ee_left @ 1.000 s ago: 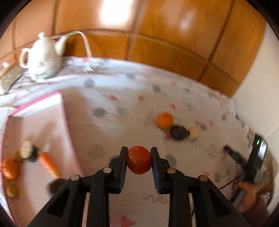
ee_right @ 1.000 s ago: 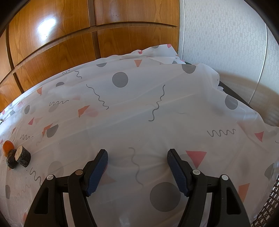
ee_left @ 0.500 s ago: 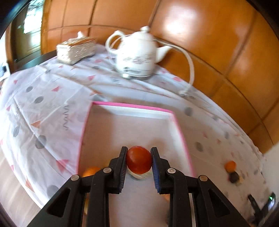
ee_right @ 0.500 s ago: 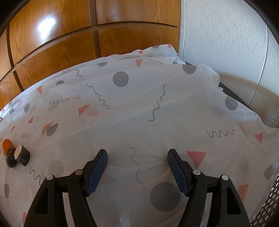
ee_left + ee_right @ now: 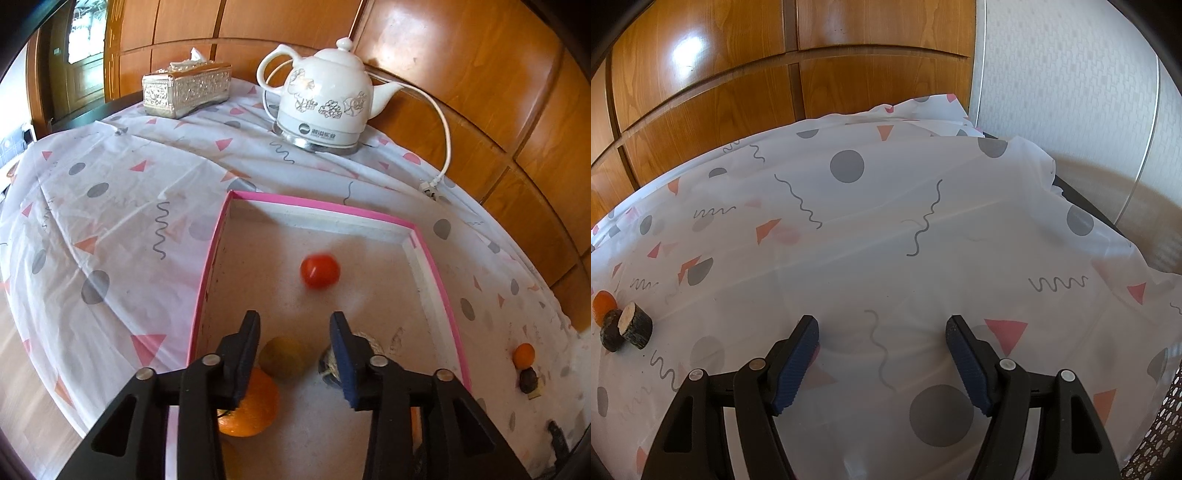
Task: Organize fruits
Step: 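Withdraw the left tool from the tray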
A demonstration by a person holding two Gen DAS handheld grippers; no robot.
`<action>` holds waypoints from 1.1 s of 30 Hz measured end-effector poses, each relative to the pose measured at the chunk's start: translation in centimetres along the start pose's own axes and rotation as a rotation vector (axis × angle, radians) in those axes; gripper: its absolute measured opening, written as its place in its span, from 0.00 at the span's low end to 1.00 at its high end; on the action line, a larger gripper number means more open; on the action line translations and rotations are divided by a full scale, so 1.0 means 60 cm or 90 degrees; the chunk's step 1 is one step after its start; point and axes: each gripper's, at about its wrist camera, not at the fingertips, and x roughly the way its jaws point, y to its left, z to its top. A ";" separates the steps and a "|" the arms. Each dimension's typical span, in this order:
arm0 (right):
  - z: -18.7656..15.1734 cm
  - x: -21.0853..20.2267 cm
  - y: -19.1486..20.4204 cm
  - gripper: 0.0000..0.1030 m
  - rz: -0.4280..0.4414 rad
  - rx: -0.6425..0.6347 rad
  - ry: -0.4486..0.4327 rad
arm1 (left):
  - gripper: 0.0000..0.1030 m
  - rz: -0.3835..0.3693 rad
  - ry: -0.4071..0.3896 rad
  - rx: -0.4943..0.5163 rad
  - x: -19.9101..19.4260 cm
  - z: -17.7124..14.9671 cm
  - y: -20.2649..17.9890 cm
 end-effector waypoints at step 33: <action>0.000 -0.001 0.000 0.71 0.003 -0.001 0.004 | 0.62 0.039 -0.033 0.051 -0.104 -0.123 -0.040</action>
